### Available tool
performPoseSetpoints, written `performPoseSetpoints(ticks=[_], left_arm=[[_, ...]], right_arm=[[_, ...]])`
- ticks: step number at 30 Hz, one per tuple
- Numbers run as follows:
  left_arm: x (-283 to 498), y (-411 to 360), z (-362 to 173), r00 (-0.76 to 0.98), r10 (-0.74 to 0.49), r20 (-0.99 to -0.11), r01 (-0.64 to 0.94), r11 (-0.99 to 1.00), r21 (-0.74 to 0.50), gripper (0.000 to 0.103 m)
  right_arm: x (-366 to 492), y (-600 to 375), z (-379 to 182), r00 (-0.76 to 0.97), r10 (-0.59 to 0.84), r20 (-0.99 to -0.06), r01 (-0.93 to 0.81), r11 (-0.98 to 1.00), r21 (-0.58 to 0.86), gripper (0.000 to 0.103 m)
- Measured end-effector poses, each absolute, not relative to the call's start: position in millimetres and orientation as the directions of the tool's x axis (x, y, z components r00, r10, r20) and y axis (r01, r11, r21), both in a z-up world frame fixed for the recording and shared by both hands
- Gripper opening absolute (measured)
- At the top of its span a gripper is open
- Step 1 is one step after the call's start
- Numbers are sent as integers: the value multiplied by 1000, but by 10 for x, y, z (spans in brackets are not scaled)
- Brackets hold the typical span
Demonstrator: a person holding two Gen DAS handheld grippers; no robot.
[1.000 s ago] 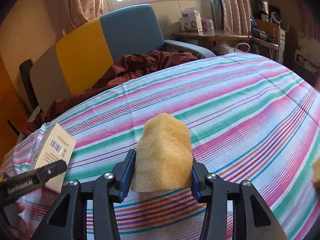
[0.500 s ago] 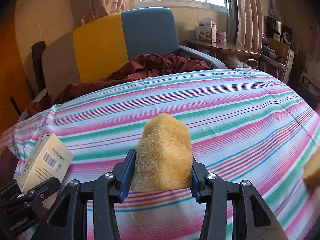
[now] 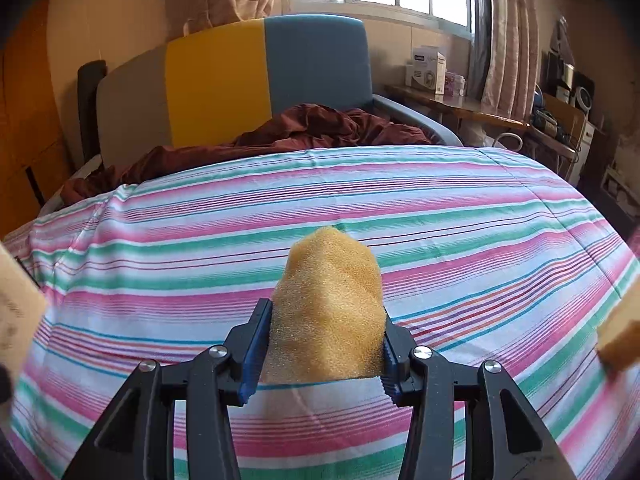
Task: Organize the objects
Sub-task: 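Carry the white box and the sponge over the gold tray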
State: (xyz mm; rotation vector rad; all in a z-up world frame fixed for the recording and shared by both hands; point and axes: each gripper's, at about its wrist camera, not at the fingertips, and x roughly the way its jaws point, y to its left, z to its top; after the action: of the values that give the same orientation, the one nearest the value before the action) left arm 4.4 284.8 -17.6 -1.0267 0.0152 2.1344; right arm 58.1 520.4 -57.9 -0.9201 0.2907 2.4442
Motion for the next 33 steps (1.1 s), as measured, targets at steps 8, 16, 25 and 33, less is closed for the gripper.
performPoseSetpoints(ticks=[8,16,25,33], left_arm=[[104,2434,-88,-421,624,-659,-614,-730,-300,52],[118,2063,-35,-444,622,-645,-581,-748,-321,52],[124,1712,-27,-487,595,-639,-552,-777,-304,52],[86,1307,-29,-526,567,-634,-496,-810,-312,52]], right_arm=[[602,5036,-582,-643,379,-666,-504,-864,-5,48],[648,4892,-591,-649,364,-669,-482,-876,-9,48],[798,4665,-458,-688,341,-640,-441,-897,-3,48],[877,4367,-336,-728,315,-609,-385,-923,-18,48]])
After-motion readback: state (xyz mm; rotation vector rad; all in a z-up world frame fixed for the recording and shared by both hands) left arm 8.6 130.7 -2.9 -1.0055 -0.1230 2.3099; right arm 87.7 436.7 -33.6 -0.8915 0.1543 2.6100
